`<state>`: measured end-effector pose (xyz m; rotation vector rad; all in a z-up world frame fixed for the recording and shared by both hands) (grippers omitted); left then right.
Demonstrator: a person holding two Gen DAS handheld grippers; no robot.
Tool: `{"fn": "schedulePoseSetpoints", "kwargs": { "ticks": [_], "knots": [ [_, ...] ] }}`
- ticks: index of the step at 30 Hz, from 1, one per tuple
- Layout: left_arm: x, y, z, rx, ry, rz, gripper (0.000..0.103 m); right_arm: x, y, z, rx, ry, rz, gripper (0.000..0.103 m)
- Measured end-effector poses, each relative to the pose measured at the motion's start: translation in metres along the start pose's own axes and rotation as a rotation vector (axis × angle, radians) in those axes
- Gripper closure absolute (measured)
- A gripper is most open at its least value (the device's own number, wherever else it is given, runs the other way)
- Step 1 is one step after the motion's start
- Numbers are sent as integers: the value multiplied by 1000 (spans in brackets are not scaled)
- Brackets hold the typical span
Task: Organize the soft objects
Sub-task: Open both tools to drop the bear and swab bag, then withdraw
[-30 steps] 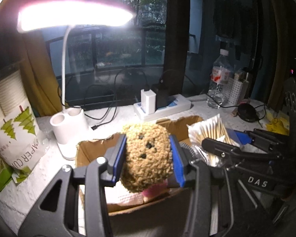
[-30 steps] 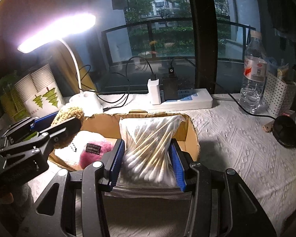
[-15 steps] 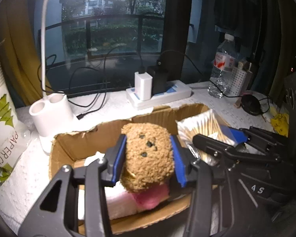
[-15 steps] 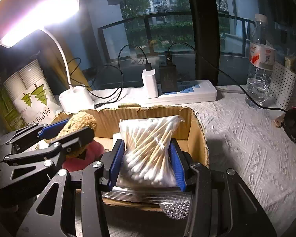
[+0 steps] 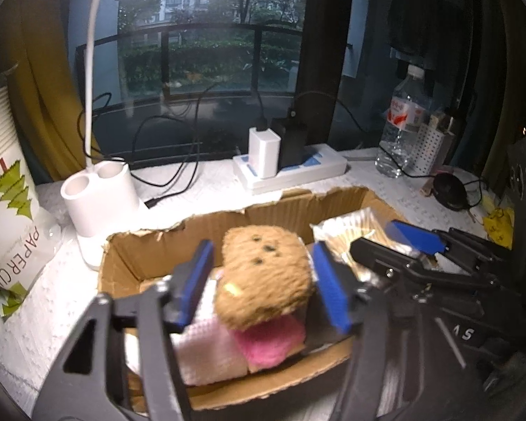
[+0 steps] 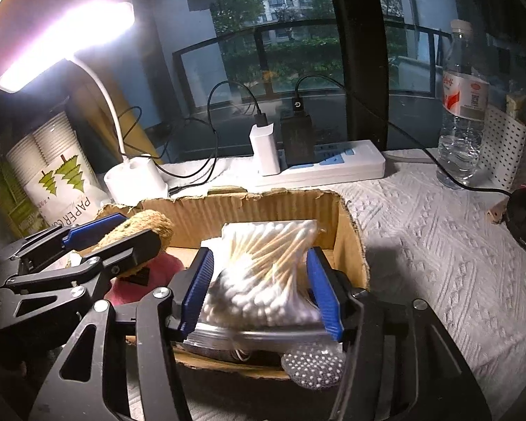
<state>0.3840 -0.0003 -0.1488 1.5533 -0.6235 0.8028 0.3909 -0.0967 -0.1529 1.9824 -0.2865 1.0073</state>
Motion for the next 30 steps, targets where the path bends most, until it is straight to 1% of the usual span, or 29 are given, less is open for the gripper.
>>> {"fn": "schedulePoseSetpoints", "kwargs": {
  "ticks": [3, 17, 28, 29, 30],
  "knots": [
    [2, 7, -2, -6, 12, 10, 32, 2, 5, -2, -8, 7, 10, 45],
    [0, 41, -13, 5, 27, 47, 32, 3, 39, -13, -57, 34, 43, 44],
    [-11, 78, -22, 6, 40, 83, 31, -9, 62, -34, -66, 53, 50, 44],
    [-12, 81, -23, 7, 41, 86, 29, -11, 64, -37, -68, 55, 51, 44],
    [-14, 84, -23, 5, 43, 90, 25, -12, 66, -38, -68, 56, 53, 44]
  ]
}}
Point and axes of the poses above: each gripper's, at about its wrist camera, not at the fingertips, and y roughly against the way its jaws point, z to its right, x to its top, the point moved 10 cm from there along -y, roughly the way its jaws point, and after that the axes turned 14 degrees about x, right-handed, at the moved point
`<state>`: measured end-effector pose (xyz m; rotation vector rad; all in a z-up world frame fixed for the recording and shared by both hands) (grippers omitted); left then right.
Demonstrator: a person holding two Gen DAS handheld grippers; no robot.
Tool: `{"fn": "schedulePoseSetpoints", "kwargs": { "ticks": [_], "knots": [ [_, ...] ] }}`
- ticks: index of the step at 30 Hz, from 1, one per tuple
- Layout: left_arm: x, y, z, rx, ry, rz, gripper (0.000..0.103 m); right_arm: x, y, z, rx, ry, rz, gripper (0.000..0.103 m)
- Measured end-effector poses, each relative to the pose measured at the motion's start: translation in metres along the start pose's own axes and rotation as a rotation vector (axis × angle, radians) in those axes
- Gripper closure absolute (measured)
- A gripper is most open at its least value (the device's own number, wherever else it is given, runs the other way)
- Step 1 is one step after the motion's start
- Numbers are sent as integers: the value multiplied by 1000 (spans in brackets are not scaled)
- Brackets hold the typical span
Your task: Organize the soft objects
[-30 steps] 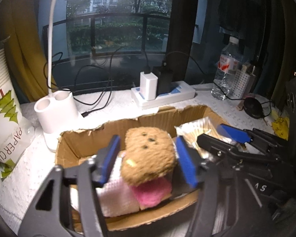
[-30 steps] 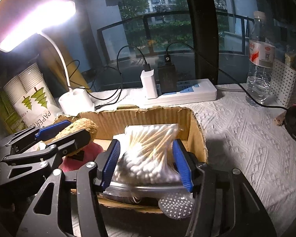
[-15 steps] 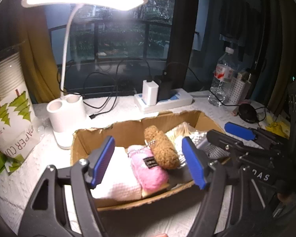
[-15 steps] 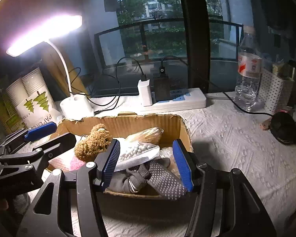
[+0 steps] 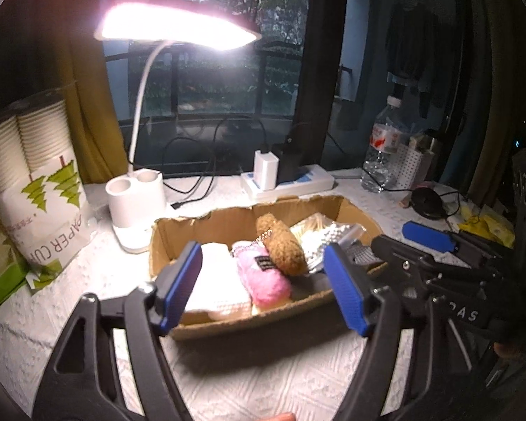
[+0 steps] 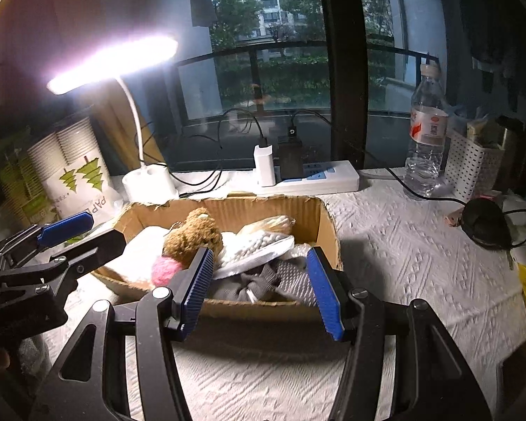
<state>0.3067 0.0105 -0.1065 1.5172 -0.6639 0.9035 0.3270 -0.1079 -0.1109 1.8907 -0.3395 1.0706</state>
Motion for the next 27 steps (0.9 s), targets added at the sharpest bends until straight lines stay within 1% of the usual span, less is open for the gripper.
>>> {"fn": "schedulePoseSetpoints", "kwargs": {
  "ticks": [2, 3, 14, 20, 27],
  "knots": [
    [-2, 5, -1, -4, 2, 4, 22, -2, 5, -4, -2, 1, 3, 44],
    [-3, 8, -2, -4, 4, 6, 21, -3, 7, -5, -3, 2, 4, 44],
    [-18, 35, -3, -10, 5, 19, 21, -20, 31, -19, -18, 11, 11, 44],
    [-31, 45, -3, -11, 1, 11, 21, -31, 40, -22, -28, 10, 6, 44],
    [-38, 62, -5, -11, -2, 29, 21, -43, 53, -27, -36, 4, 13, 44]
  ]
}}
Point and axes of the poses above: each gripper's, at about its wrist camera, not at the fingertips, and y roughly against the way its jaws point, z to its right, x to its top, the point moved 10 cm from there along -y, roughly the way its jaws point, and after that the axes turned 14 degrees about x, right-handed, at the moved point
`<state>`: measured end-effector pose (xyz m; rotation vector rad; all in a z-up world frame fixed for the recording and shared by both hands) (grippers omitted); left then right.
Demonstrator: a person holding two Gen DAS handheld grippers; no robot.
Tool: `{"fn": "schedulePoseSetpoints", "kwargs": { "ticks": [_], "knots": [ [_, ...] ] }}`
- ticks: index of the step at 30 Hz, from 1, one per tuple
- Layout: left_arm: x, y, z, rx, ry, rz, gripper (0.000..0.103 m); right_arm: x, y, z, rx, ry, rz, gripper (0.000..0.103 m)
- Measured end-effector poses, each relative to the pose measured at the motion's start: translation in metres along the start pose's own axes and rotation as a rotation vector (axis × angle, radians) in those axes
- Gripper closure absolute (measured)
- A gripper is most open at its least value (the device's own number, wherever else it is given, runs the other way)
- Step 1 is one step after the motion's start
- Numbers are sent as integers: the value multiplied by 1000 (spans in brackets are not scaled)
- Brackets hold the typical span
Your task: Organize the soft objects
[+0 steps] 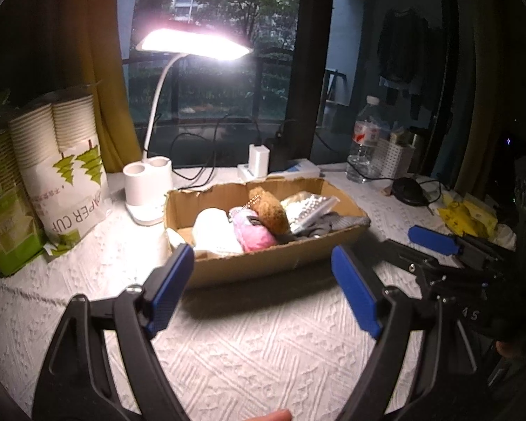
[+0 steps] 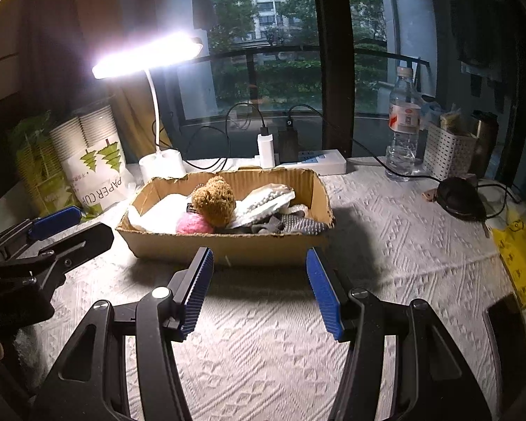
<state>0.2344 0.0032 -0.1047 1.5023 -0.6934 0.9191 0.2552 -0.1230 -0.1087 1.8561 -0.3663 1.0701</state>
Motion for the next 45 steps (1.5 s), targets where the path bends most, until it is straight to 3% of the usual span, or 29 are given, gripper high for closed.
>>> {"fn": "schedulePoseSetpoints", "kwargs": {
  "ticks": [14, 16, 19, 21, 30, 45],
  "knots": [
    [-21, 40, -5, 13, 20, 42, 20, -21, 28, -13, -25, 21, 36, 44],
    [-20, 45, -6, 16, 19, 50, 20, -21, 33, -14, -29, 22, 45, 39],
    [-17, 53, -8, 27, 19, 65, 12, -18, 43, -16, -37, 26, 67, 27],
    [-14, 59, -9, 29, 23, 81, 5, -14, 52, -19, -49, 37, 88, 26],
    [12, 89, -15, 48, 42, 173, 4, 14, 91, -30, -71, 72, 190, 23],
    [36, 112, -26, 102, 51, 254, 4, 25, 106, -34, -85, 80, 223, 22]
  ]
}}
Point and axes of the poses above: each gripper's, at about its wrist camera, not at the fingertips, and y roughly against the way its jaws point, z to its right, x to its top, the point moved 10 cm from there along -y, roughly the way its jaws point, and after that the axes turned 14 degrees about x, right-handed, at the moved point
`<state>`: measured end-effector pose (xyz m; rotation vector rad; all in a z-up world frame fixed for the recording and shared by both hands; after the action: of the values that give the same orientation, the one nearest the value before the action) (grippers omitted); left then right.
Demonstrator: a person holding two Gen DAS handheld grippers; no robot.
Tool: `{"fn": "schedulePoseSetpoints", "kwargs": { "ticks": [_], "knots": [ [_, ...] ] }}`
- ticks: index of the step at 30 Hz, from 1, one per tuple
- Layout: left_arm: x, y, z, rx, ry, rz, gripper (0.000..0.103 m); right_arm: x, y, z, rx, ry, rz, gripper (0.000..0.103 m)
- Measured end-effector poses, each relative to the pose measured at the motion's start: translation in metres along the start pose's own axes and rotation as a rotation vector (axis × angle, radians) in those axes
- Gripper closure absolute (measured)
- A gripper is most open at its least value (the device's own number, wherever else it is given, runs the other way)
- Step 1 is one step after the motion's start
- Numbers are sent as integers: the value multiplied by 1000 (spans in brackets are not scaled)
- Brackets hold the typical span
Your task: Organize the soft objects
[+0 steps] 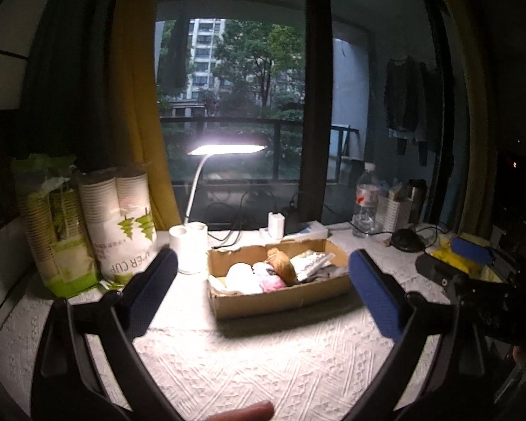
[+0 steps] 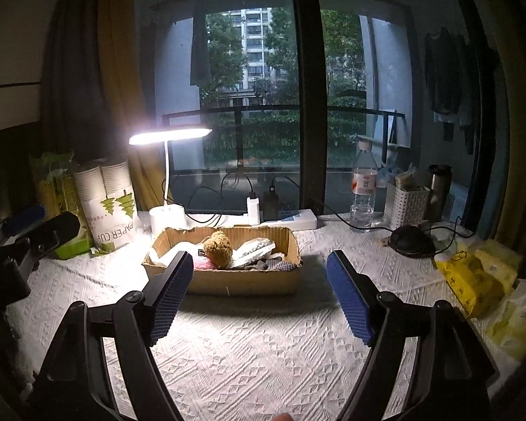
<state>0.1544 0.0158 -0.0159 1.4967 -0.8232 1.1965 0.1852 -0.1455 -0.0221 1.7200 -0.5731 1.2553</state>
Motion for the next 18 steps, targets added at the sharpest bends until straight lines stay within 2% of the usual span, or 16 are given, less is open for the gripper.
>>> {"fn": "schedulePoseSetpoints", "kwargs": {
  "ticks": [18],
  "knots": [
    [1, 5, 4, -7, -10, 14, 4, -1, 0, 1, -3, -1, -5, 21]
  ]
}}
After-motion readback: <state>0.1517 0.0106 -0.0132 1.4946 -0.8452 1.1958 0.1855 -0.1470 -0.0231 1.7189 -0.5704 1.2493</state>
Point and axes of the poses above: each gripper's, at about its wrist camera, not at the fingertips, and y roughly against the way its jaws point, z to its right, x to its top, the point moved 10 cm from there along -y, roughly the way its jaws point, and after that the axes turned 14 degrees about x, right-handed, at the moved point
